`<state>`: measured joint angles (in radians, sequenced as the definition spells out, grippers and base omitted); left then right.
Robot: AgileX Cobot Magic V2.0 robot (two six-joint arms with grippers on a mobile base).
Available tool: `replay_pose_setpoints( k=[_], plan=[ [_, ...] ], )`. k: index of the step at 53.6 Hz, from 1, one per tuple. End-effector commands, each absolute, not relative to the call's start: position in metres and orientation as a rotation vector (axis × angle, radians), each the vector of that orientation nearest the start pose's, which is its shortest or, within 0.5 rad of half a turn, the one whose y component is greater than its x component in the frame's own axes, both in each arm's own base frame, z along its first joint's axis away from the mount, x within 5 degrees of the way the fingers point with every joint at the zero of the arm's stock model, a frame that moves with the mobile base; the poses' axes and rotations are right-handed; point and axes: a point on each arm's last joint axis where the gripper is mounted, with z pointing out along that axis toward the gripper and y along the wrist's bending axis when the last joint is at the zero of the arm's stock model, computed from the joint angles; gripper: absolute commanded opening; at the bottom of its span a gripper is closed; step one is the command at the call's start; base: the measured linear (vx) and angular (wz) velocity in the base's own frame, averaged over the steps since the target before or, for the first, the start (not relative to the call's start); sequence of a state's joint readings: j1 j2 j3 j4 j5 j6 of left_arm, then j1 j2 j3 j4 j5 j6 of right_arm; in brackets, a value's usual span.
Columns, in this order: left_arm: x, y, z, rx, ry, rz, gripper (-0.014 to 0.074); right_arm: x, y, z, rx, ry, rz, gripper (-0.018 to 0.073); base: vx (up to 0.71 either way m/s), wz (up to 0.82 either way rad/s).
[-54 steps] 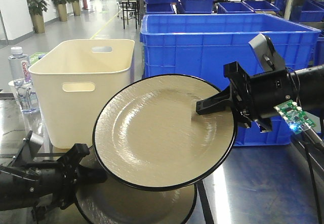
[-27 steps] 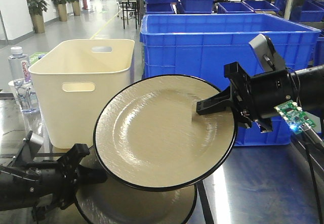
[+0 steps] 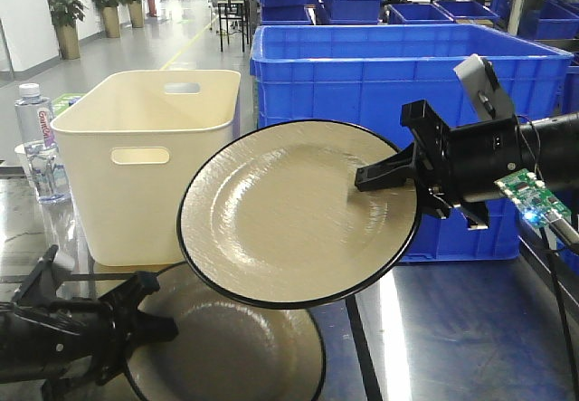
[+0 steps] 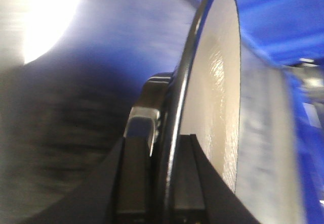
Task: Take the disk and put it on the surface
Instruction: 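Lower the left gripper's plate onto the table and release it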
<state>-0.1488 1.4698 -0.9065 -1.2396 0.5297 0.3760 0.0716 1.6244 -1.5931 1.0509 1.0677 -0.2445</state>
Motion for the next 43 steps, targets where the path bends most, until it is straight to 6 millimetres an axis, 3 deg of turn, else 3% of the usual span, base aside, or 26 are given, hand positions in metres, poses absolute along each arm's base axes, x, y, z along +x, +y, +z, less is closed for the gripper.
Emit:
replay_pose_setpoints(
  k=[1, 15, 23, 27, 35, 43],
  plan=[
    [0.297, -0.086, 0.286, -0.547, 2.217, -1.073, 0.0001, 0.330, 0.094, 0.441, -0.022, 2.071, 1.350, -0.0008, 0.00, 0.00],
    [0.296, -0.083, 0.282, -0.451, 2.261, -0.961, 0.0013, 0.330, 0.094, 0.440, -0.023, 2.081, 1.326, -0.0003, 0.00, 0.00],
    [0.293, -0.082, 0.278, -0.338, 2.323, -0.881, 0.0079, 0.334, 0.094, 0.437, -0.011, 2.081, 1.326, 0.0000, 0.00, 0.00],
    [0.292, -0.082, 0.276, -0.335, 2.346, -0.869, 0.0147, 0.337, 0.095, 0.433, -0.004, 2.093, 1.332, 0.0000, 0.00, 0.00],
    [0.290, -0.080, 0.276, -0.303, 2.364, -0.830, 0.0386, 0.346, 0.096, 0.421, 0.007, 2.130, 1.351, 0.0002, 0.00, 0.00],
    [0.284, -0.073, 0.290, -0.292, 2.309, -0.806, 0.0594, 0.355, 0.097, 0.410, 0.022, 2.163, 1.360, 0.0002, 0.00, 0.00]
  ],
)
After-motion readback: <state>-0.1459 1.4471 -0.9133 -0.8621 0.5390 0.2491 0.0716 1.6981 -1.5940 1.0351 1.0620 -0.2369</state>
